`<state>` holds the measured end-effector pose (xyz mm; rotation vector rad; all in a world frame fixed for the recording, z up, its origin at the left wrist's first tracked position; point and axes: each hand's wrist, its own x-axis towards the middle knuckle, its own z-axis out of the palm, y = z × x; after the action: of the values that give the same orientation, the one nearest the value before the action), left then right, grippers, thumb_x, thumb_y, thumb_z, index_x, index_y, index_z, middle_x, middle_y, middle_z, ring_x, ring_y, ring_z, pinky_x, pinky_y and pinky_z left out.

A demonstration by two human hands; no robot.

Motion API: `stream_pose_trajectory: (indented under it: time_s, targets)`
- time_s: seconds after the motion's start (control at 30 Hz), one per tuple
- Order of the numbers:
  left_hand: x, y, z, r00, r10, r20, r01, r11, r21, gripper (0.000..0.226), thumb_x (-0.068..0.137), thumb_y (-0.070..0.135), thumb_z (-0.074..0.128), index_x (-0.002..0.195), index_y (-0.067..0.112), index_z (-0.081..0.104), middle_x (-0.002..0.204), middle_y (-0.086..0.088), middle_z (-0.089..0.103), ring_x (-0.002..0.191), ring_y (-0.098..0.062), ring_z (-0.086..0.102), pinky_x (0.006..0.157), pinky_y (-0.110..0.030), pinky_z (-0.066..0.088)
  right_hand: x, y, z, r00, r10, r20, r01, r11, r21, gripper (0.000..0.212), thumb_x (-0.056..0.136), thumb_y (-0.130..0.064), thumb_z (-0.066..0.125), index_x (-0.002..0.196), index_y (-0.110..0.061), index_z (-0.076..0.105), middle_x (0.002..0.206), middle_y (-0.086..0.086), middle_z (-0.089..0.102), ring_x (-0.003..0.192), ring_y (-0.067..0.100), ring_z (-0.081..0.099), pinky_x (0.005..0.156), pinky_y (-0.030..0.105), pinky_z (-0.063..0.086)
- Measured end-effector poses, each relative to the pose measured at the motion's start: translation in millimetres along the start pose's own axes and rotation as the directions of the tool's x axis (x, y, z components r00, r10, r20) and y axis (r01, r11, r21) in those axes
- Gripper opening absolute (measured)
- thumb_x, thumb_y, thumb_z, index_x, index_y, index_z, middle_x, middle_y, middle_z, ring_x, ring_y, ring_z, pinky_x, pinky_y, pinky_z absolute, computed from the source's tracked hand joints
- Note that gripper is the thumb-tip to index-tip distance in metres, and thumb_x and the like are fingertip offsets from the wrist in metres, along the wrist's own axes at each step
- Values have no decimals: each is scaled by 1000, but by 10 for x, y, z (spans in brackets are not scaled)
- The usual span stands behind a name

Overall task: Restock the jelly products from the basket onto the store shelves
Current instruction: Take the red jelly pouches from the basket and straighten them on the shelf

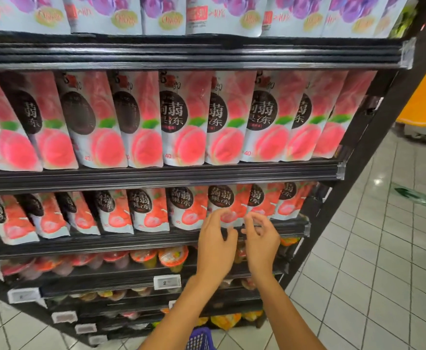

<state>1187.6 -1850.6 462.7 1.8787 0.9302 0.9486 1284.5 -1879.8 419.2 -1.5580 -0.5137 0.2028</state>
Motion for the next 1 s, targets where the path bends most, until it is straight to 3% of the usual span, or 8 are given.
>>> stream_pose_trajectory:
  time_s: [0.1,0.3,0.47,0.57,0.73,0.83,0.9,1.0]
  targets:
    - [106,240,-155,997,56,-46,-59,996,-63,29,92,6,55,115,23,62,111,17,63,106,5,56,92,-17,45,-6,-310,-6,996,-94,8,93,993,69,24,103,-28,50,91,-31,70,83,-10,72,69,15,66,63,44,55]
    - [311,763,-522,974,192,-124,-215,953,-214,27,91,6,57,97,31,66,95,18,69,91,-2,66,81,-19,53,117,-1115,-54,954,-300,1,292,928,231,24,103,-29,49,91,-30,69,80,-2,71,61,9,62,53,23,50]
    - [525,1066,-728,934,297,-199,-317,945,-80,32,89,1,58,105,29,62,106,17,62,99,1,60,89,-22,49,285,-1594,-13,928,-371,-25,371,922,108,19,96,-26,62,88,-42,63,78,-19,67,71,4,64,62,36,56]
    - [551,1084,-793,899,351,-263,-364,931,1,30,88,-1,58,107,20,66,110,13,62,109,-1,55,94,-20,45,354,-1689,47,938,-345,-23,345,934,88,10,94,-22,64,94,-31,65,79,-18,68,77,3,65,72,39,56]
    - [541,934,-857,884,326,-334,-311,945,100,31,87,4,59,110,24,64,126,14,53,126,-7,44,109,-28,34,375,-1671,151,945,-324,45,323,946,27,15,92,-18,68,105,-11,71,76,-13,66,67,2,64,68,45,59]
    - [539,852,-842,908,288,-304,-251,956,155,32,88,8,58,112,28,62,134,20,44,130,1,32,111,-17,23,408,-1661,172,944,-329,25,329,944,1,15,91,-16,68,104,-9,73,72,-12,65,65,6,66,68,45,59]
    - [539,809,-815,911,301,-281,-254,948,191,32,89,8,57,113,28,63,140,21,40,132,6,24,111,-10,16,447,-1647,172,948,-318,0,318,948,2,15,91,-17,69,103,-9,74,68,-8,66,64,11,67,68,38,60]
    - [518,794,-796,925,295,-239,-260,951,166,31,90,9,56,110,32,64,145,21,36,139,6,19,111,-11,11,458,-1625,160,942,-332,-51,332,943,-6,14,91,-15,69,101,-9,75,64,-18,62,61,-4,63,63,5,47]
